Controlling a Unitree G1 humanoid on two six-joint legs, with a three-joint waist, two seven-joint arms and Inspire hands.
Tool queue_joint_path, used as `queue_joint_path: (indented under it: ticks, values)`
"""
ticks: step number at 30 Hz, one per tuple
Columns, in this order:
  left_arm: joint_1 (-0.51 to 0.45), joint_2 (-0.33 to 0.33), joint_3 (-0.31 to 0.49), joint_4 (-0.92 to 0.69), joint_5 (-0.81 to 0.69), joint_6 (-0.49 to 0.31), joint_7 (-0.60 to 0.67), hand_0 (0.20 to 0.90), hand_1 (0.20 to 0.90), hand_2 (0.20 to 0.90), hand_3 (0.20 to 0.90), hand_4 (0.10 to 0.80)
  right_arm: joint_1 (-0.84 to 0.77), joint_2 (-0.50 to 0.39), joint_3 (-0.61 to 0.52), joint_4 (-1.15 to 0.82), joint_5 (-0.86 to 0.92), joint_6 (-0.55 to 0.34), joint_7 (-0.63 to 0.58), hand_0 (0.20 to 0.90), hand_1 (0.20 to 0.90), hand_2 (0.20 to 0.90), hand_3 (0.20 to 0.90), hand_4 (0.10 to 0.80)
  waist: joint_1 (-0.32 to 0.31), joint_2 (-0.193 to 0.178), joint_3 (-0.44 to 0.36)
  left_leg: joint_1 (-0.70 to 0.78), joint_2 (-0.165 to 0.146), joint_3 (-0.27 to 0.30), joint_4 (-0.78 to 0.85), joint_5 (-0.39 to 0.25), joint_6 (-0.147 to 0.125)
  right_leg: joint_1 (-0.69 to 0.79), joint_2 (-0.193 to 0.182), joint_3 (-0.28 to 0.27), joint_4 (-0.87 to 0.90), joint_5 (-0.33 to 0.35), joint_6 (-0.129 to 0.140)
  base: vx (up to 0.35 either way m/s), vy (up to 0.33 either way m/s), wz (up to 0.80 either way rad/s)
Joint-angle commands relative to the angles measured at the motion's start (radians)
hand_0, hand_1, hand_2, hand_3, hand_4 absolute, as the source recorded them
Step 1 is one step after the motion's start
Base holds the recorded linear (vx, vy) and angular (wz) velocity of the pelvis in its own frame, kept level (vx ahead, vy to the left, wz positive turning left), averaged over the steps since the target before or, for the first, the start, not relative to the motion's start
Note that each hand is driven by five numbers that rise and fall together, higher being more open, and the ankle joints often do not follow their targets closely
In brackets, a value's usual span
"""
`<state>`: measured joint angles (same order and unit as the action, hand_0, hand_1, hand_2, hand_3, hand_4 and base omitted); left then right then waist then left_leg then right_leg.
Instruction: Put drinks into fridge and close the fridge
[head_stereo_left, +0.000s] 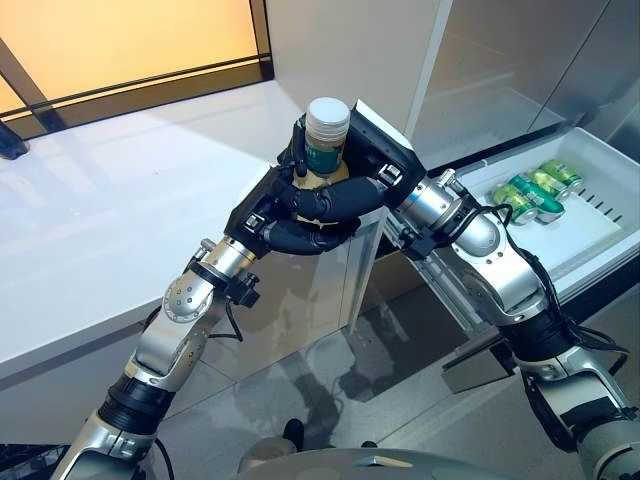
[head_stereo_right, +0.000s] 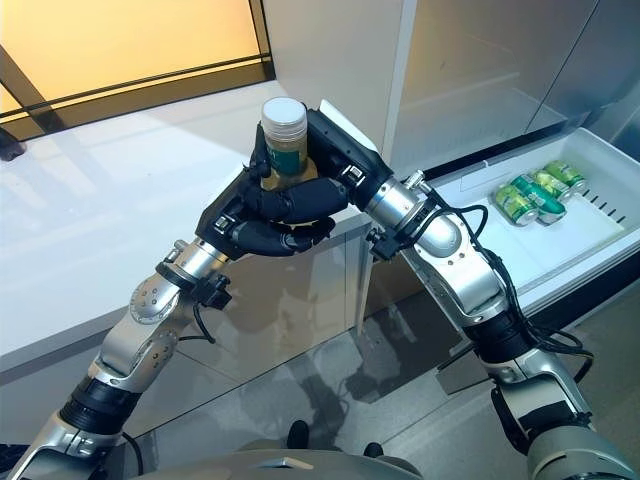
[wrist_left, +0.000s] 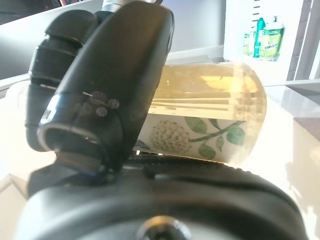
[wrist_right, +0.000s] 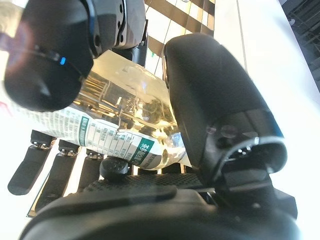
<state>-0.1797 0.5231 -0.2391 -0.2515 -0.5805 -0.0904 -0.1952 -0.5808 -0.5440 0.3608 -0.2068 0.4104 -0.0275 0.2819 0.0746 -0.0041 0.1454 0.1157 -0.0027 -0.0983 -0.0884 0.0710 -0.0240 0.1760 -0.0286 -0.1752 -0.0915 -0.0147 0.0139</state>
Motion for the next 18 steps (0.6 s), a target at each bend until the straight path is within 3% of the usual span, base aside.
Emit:
queue_joint_path:
  ticks: [1, 5, 8, 13, 18]
  values:
    - [0.018, 0.002, 0.375, 0.123, -0.285, -0.114, 0.174, 0.900, 0.900, 0.900, 0.900, 0.800, 0.023, -0.106, -0.315, -0.044, 0.050, -0.141, -0.147, 0.300, 0.300, 0.300, 0.200, 0.100, -0.009, -0.032, -0.115, 0.020, -0.039, 0.008, 0.001, -0.085, 0.027, -0.027, -0.013, 0.014, 0.018, 0.028, 0.048, 0.000, 0.000, 0.00]
    - [0.020, 0.031, 0.406, 0.180, -0.049, -0.184, 0.381, 0.900, 0.900, 0.900, 0.900, 0.800, 0.013, -0.124, -0.325, -0.045, 0.052, -0.148, -0.177, 0.300, 0.300, 0.300, 0.200, 0.100, -0.011, -0.035, -0.117, 0.019, -0.040, 0.008, 0.001, -0.083, 0.027, -0.027, -0.012, 0.015, 0.017, 0.028, 0.048, 0.000, 0.000, 0.00]
    - [0.022, 0.063, 0.438, 0.199, 0.027, -0.192, 0.413, 0.900, 0.900, 0.900, 0.900, 0.800, 0.024, -0.145, -0.349, -0.049, 0.057, -0.153, -0.180, 0.300, 0.300, 0.300, 0.200, 0.100, -0.012, -0.036, -0.119, 0.016, -0.040, 0.008, 0.001, -0.082, 0.026, -0.027, -0.012, 0.016, 0.016, 0.026, 0.047, 0.000, 0.000, 0.00]
    - [0.043, 0.071, 0.483, 0.203, -0.028, -0.213, 0.380, 0.900, 0.900, 0.900, 0.900, 0.800, 0.078, -0.161, -0.403, -0.063, 0.031, -0.179, -0.187, 0.300, 0.300, 0.300, 0.200, 0.100, -0.017, -0.035, -0.119, 0.013, -0.036, 0.013, 0.001, -0.083, 0.023, -0.030, -0.012, 0.018, 0.016, 0.025, 0.049, 0.000, 0.000, 0.00]
    - [0.073, 0.047, 0.516, 0.172, -0.152, -0.232, 0.271, 0.900, 0.900, 0.900, 0.900, 0.800, 0.147, -0.171, -0.478, -0.070, -0.047, -0.199, -0.217, 0.300, 0.300, 0.300, 0.200, 0.100, -0.025, -0.034, -0.118, 0.014, -0.036, 0.015, 0.001, -0.086, 0.023, -0.033, -0.011, 0.022, 0.019, 0.023, 0.049, 0.000, 0.000, 0.00]
